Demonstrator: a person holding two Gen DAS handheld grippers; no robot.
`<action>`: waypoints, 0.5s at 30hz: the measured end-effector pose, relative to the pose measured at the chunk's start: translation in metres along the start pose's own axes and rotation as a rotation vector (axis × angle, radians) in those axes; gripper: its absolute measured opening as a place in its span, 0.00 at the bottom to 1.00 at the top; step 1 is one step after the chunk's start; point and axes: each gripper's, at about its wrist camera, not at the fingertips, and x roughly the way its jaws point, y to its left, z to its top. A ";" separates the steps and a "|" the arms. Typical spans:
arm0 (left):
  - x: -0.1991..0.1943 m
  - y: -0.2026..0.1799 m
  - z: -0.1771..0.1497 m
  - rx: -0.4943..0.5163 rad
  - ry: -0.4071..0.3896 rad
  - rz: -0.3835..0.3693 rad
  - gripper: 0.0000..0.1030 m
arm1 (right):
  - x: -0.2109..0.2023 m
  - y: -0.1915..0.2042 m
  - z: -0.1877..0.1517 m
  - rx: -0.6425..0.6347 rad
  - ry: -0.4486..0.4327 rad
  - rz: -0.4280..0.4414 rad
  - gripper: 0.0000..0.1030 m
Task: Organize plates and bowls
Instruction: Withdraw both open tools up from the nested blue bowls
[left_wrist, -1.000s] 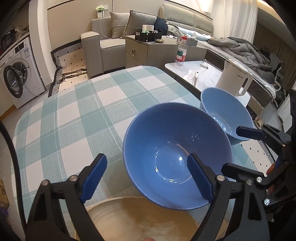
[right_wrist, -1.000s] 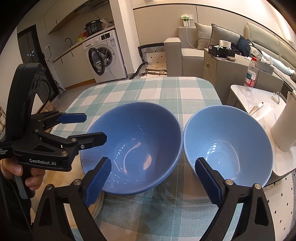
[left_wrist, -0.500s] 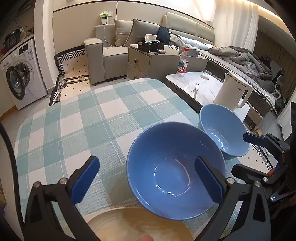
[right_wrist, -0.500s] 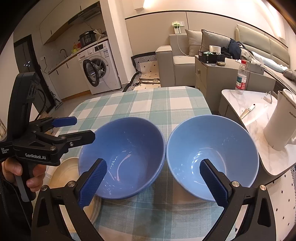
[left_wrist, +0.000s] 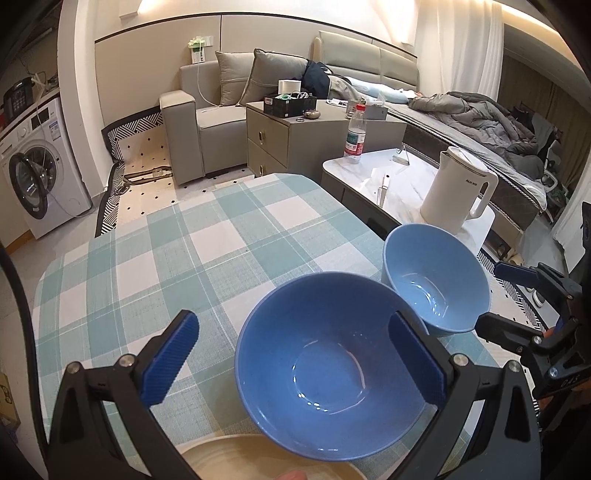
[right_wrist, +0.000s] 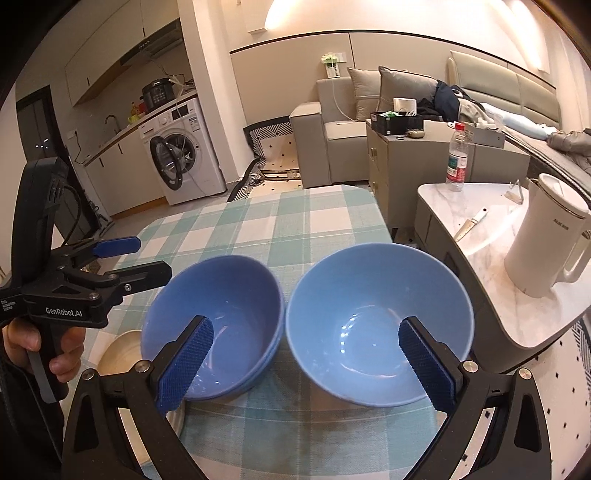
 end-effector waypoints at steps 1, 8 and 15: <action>0.001 -0.002 0.001 0.003 0.000 -0.001 1.00 | -0.002 -0.003 0.000 0.005 -0.001 -0.003 0.99; 0.008 -0.015 0.007 0.031 0.007 -0.014 1.00 | -0.012 -0.022 0.001 0.034 -0.017 -0.023 0.99; 0.016 -0.023 0.013 0.033 0.019 -0.032 1.00 | -0.016 -0.039 -0.001 0.057 -0.021 -0.049 0.99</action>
